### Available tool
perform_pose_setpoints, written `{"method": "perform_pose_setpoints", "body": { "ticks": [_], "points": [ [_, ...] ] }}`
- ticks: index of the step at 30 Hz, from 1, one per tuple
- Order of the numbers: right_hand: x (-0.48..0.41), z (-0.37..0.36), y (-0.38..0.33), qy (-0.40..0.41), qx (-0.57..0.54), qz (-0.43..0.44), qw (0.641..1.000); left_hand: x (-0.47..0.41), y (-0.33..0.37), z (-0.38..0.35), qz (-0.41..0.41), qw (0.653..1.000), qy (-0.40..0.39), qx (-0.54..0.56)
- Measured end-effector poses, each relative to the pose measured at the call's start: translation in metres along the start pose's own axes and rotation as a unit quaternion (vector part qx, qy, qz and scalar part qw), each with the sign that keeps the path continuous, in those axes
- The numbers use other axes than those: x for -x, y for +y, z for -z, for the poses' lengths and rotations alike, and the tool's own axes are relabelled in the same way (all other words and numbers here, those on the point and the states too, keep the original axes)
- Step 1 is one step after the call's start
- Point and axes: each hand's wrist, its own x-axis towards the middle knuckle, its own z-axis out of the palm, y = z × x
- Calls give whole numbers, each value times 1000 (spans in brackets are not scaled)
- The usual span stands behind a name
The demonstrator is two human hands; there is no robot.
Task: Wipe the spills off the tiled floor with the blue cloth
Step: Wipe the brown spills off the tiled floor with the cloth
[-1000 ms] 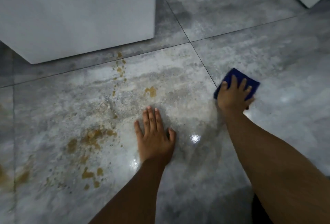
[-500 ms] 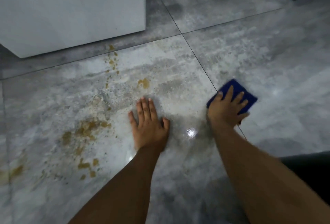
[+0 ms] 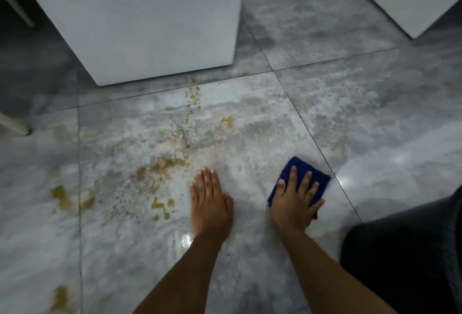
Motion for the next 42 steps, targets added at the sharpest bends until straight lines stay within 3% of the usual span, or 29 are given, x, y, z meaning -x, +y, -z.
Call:
{"method": "perform_pose_setpoints", "body": {
  "ticks": [2, 5, 8, 11, 13, 17, 19, 21, 25, 30, 33, 35, 38, 40, 42],
  "points": [
    [17, -5, -13, -30, 29, 107, 993, 9, -11, -1, -1, 1000, 13, -6],
    [-34, 12, -31, -57, 57, 222, 972, 4, -7, -1, -4, 999, 33, -15],
    [-62, 19, -25, -70, 55, 170, 981, -1, -4, -3, 9, 1000, 20, -5],
    [-23, 9, -14, -63, 56, 149, 985, 6, -10, -6, 10, 1000, 11, -24],
    [-11, 6, -19, -74, 80, 226, 968, 7, -10, -6, 11, 1000, 11, -27],
    [-50, 12, -78, -107, 104, 411, 899, 7, -8, -5, 8, 1000, 19, -22],
    [-77, 12, -112, -126, 114, 440, 882, 6, -8, -6, 0, 1000, 15, -24],
    [-102, 13, -126, -123, 111, 416, 894, 5, -10, -7, 6, 1000, 19, -24],
    [-98, 15, -85, -85, 94, 343, 931, 7, -9, -7, 6, 1000, 11, -23],
    [-65, 11, -120, -134, 124, 456, 871, 8, -9, -5, 0, 1000, 20, -18],
    [-91, 8, -174, -134, 105, 446, 879, 5, -7, -5, 0, 999, 34, -14],
    [-118, 12, -178, -121, 80, 380, 914, 2, -8, -5, 3, 1000, 22, -20],
    [-121, 10, -122, -54, 27, 230, 971, 4, -10, -7, 13, 999, -1, -30],
    [-94, 8, -75, -21, -7, 146, 989, 5, -8, -5, 18, 999, -10, -30],
    [-46, 5, -45, -32, -23, 119, 992, 5, -9, -2, 18, 999, -10, -29]
  ]
}}
